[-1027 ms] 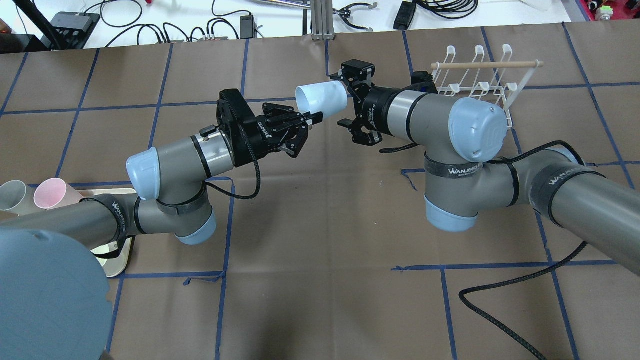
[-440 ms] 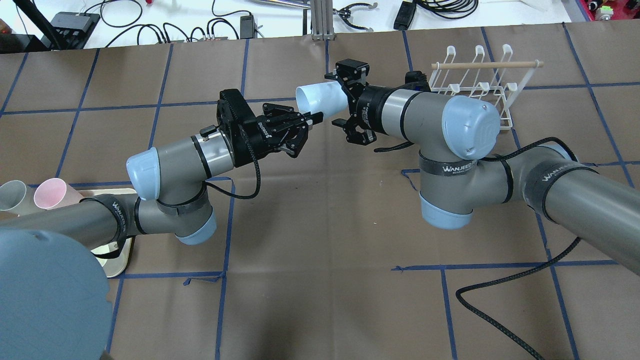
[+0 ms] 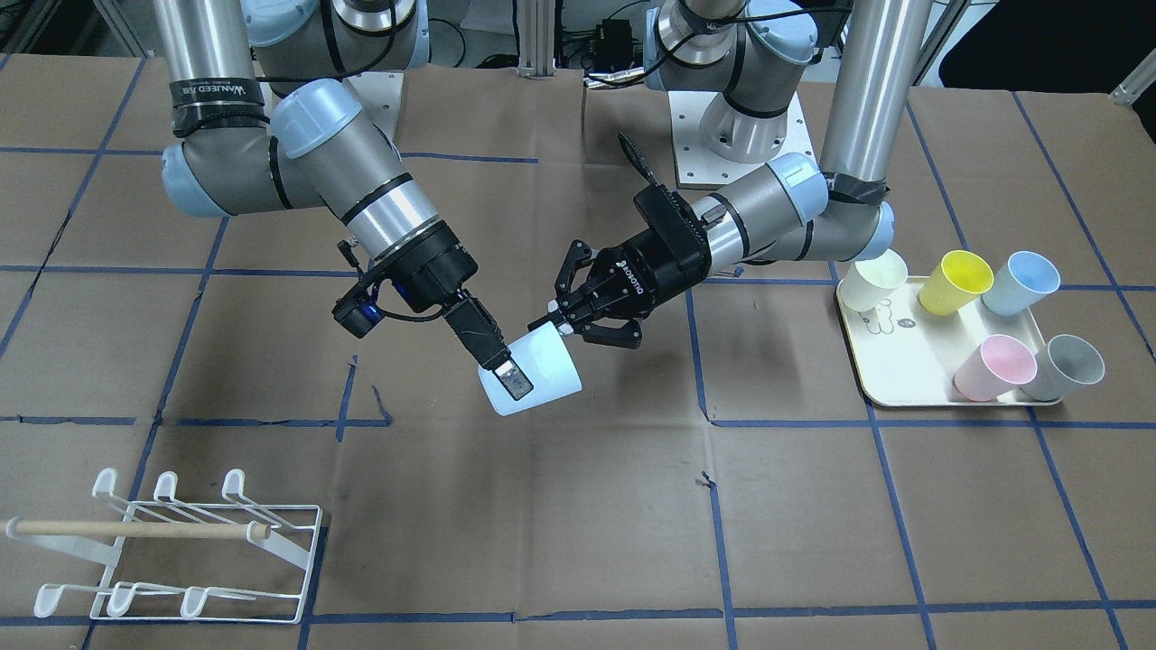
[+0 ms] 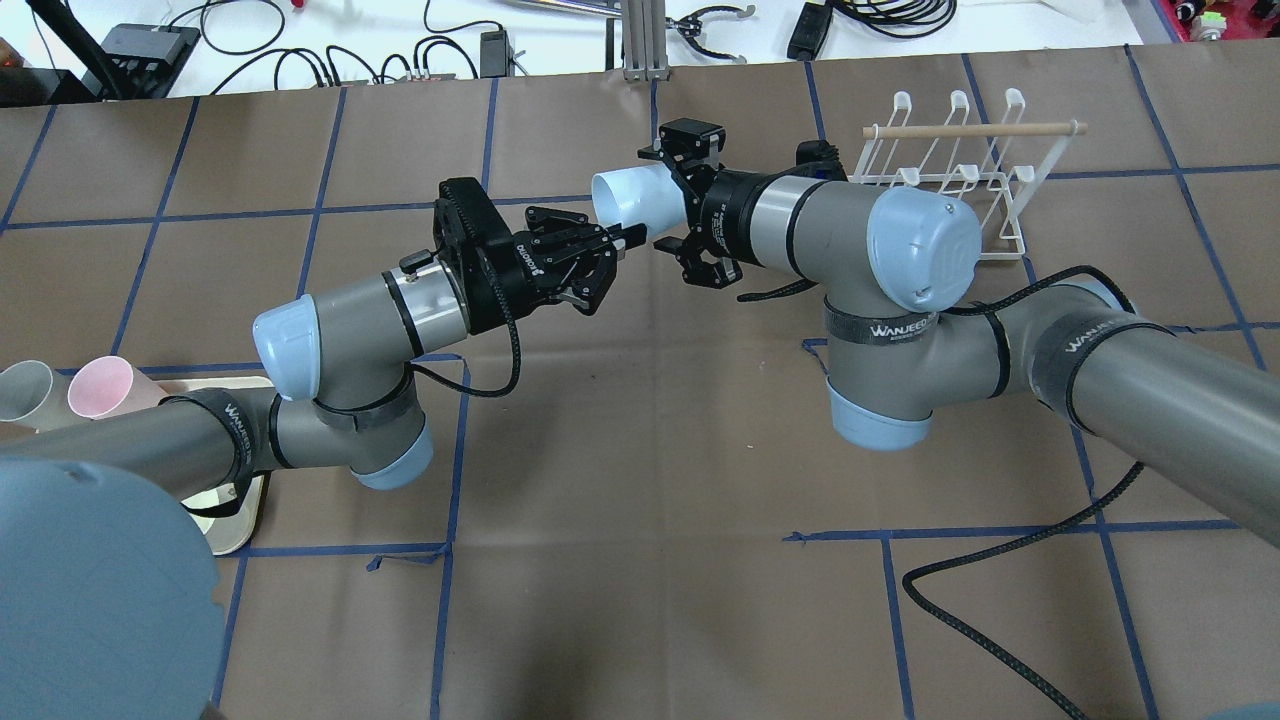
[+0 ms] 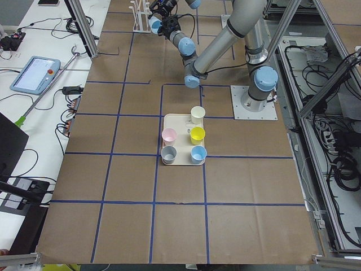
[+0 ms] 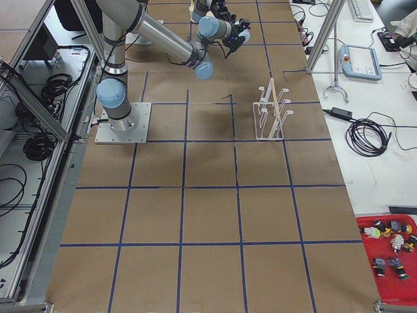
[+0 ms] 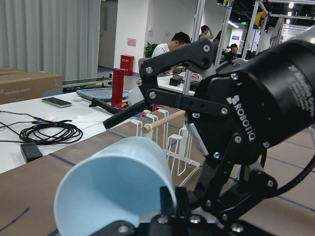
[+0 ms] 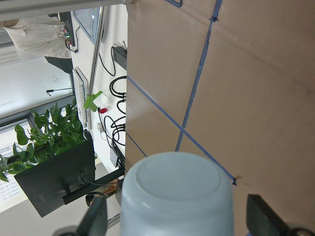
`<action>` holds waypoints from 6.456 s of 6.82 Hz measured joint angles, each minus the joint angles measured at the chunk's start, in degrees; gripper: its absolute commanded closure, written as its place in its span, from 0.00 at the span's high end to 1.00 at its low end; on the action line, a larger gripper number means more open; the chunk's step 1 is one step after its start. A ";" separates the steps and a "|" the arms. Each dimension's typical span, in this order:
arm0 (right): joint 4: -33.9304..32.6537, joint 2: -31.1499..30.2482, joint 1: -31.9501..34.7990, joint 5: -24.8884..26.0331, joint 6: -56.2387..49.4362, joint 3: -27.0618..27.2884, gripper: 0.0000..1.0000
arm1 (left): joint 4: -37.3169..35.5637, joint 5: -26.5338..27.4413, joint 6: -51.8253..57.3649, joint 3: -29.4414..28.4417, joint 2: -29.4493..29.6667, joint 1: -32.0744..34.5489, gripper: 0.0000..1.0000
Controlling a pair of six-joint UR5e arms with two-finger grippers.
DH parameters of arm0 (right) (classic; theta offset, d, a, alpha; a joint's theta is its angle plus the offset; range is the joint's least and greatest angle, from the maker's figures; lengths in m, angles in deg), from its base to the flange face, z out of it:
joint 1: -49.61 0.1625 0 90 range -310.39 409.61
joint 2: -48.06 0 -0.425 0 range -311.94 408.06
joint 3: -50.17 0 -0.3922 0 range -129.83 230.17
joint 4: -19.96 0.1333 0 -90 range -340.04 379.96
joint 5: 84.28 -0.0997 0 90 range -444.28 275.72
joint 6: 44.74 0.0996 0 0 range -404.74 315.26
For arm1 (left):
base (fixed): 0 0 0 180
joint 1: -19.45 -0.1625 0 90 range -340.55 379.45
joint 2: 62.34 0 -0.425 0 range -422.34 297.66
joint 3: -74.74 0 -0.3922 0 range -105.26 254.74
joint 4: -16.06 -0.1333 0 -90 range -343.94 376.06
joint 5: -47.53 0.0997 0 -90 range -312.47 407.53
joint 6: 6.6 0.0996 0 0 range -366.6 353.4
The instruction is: Transfer IKEA cup to right arm and place on rack
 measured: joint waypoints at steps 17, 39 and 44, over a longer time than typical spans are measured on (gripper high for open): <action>-0.11 1.58 -4.62 -0.49 -14.18 -2.60 0.07 | -7.73 -5.09 -9.07 -0.37 -1.35 -12.26 1.00; -1.71 15.95 -18.99 13.69 -93.66 -17.58 1.00 | 128.17 60.84 5.50 -19.69 -34.87 -20.98 0.99; -1.39 13.95 -18.98 13.74 -93.49 -18.66 1.00 | 119.75 63.74 14.10 -7.56 -39.01 -31.60 0.98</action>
